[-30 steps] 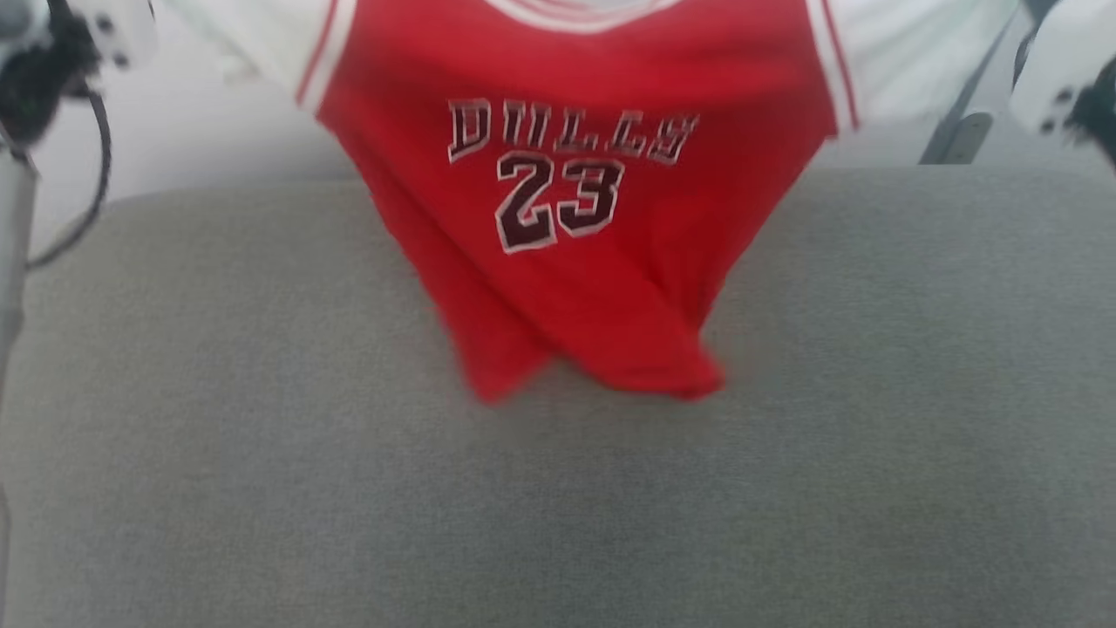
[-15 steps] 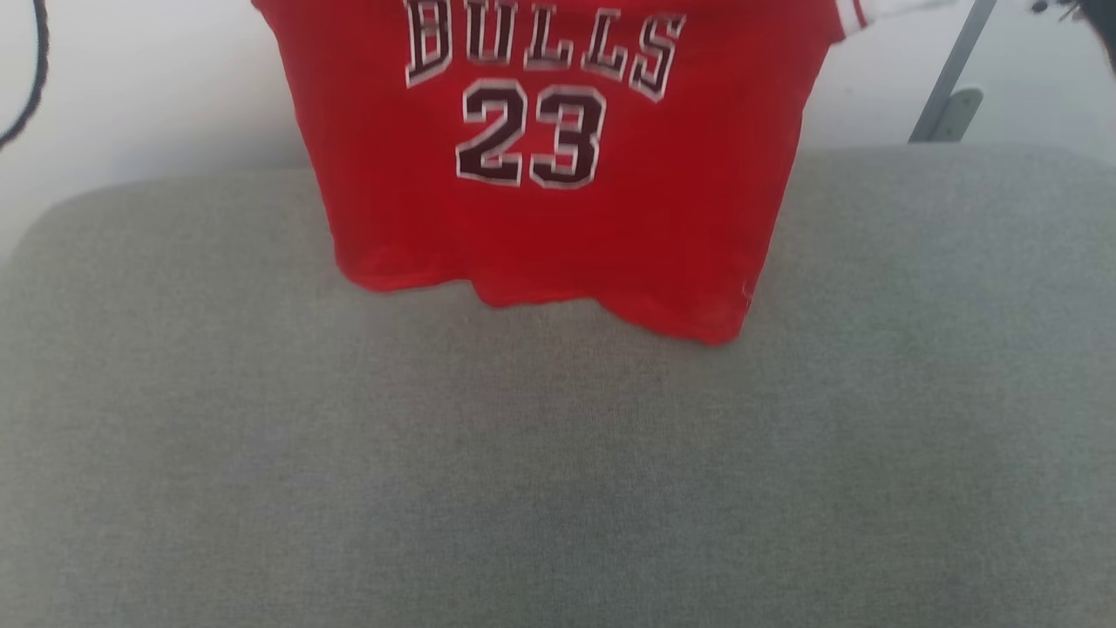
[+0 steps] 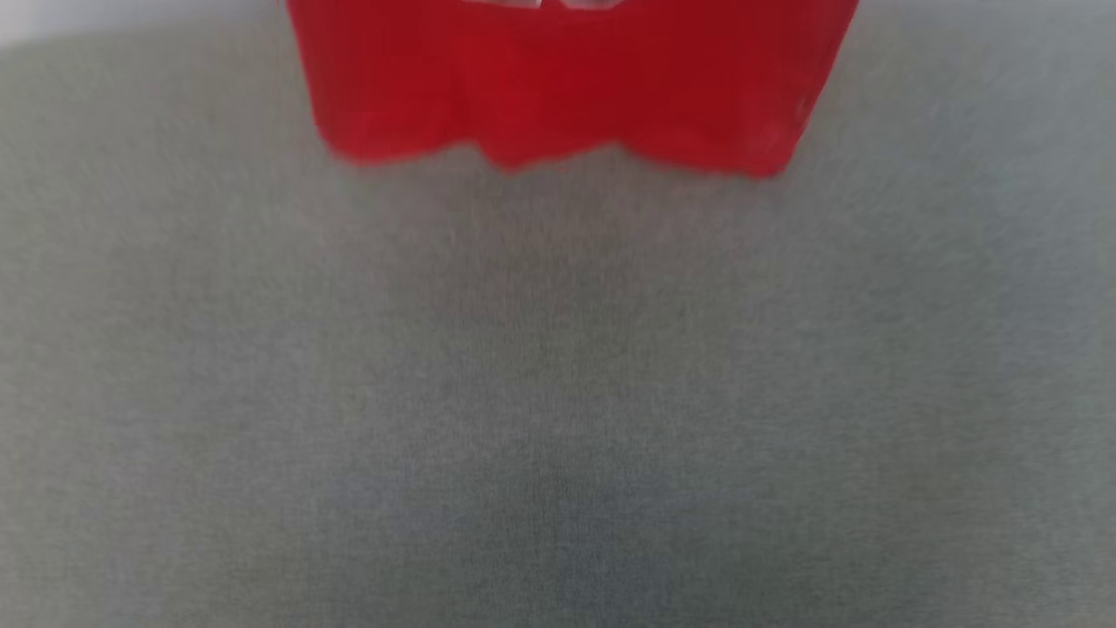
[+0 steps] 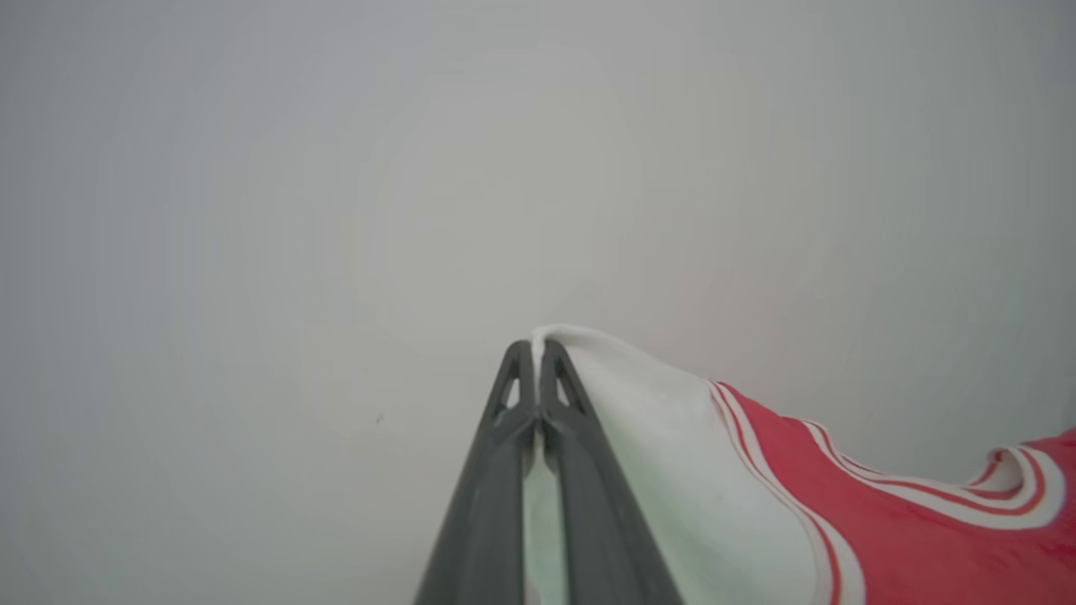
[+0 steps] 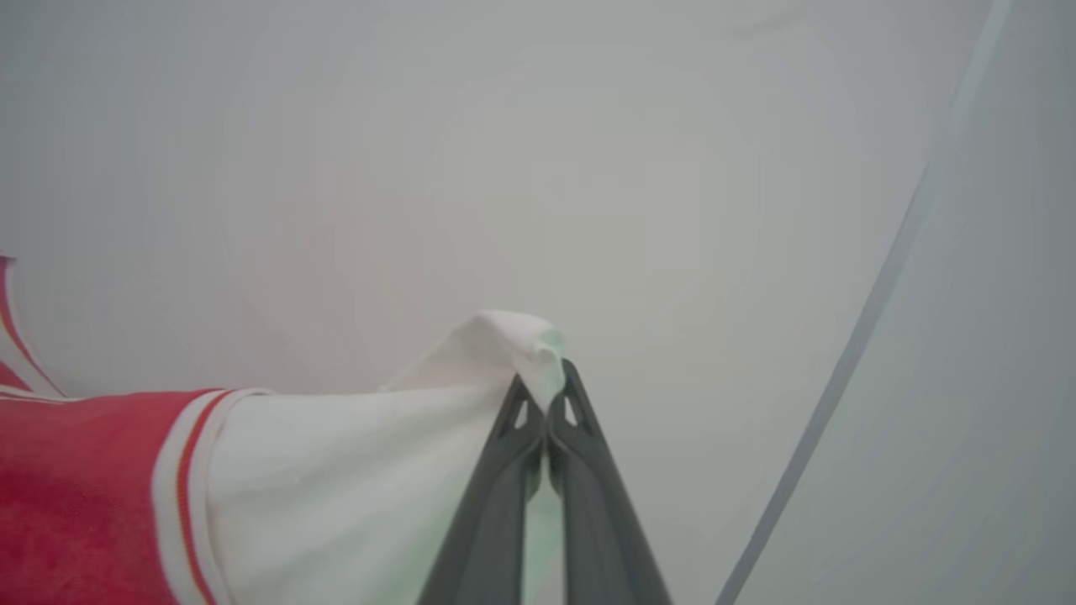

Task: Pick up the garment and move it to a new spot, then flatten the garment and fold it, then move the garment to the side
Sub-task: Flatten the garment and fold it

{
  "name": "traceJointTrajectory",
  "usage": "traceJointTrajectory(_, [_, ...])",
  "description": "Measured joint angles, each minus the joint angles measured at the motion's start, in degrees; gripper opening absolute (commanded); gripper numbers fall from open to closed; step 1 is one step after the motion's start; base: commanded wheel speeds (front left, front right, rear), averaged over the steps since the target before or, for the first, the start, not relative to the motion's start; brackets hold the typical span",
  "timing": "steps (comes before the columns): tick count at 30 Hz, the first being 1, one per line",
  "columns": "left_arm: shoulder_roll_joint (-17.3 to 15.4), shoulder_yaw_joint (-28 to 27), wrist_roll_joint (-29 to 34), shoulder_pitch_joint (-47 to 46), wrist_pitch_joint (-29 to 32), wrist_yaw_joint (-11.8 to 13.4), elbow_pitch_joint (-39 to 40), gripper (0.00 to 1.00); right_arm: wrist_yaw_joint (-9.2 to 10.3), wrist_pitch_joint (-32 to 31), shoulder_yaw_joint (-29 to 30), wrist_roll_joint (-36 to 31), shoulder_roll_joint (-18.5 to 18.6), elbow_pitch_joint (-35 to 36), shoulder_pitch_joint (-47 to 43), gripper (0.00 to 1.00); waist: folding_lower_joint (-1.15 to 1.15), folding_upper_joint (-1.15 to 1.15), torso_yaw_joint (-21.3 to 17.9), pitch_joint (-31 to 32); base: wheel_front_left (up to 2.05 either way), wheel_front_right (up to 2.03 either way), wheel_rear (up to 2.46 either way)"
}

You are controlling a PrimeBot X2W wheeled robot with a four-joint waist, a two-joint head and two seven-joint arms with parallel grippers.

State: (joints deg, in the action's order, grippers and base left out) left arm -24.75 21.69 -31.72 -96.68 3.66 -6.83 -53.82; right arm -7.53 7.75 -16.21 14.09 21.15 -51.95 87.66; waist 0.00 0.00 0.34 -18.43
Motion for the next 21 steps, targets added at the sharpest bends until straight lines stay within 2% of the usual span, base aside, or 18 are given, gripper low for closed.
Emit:
traceJointTrajectory(3, [0.5, 0.2, 0.8, -4.0, -4.3, 0.0, -1.0, 0.00, 0.00, 4.9, 2.5, -3.8, -0.1, -2.1, 3.8, 0.00, 0.00, 0.00, 0.3, -3.8, 0.00, 0.00, 0.00])
traceJointTrajectory(7, [1.1, -0.2, 1.0, -7.8, -11.4, -0.1, -2.3, 0.00, 0.00, 7.0, 7.4, -10.2, -0.3, -2.3, 7.1, 0.00, 0.00, 0.00, 0.9, -8.5, 0.00, 0.00, 0.00])
traceJointTrajectory(11, [1.4, -0.7, 1.6, -9.8, -17.5, -0.2, -2.6, 0.00, 0.00, 7.2, 12.5, -17.4, -1.4, 7.0, 6.8, 0.00, 0.00, 0.00, 2.0, -11.5, 0.00, 0.00, 0.00])
traceJointTrajectory(13, [1.6, -1.5, 1.4, -9.9, -18.2, -0.2, -2.6, 0.00, 0.00, 7.4, 13.9, -19.5, -2.4, 9.9, 5.2, 0.00, 0.00, 0.00, 2.9, -12.1, 0.00, 0.00, 0.00])
traceJointTrajectory(16, [1.9, -1.4, 0.5, -8.0, -18.5, -0.4, -3.2, 0.00, -0.03, 7.3, 13.8, -21.1, -3.7, 9.9, 0.7, 0.00, 0.00, 0.00, 3.8, -11.8, 0.00, 0.00, 0.00])
traceJointTrajectory(21, [2.6, 2.8, -1.2, -0.6, -17.2, -0.6, -3.5, 0.00, -0.02, 7.4, 11.7, -19.6, -2.9, 8.5, -4.8, 0.00, 0.00, 0.00, 4.7, -9.4, 0.00, 0.00, 0.00])
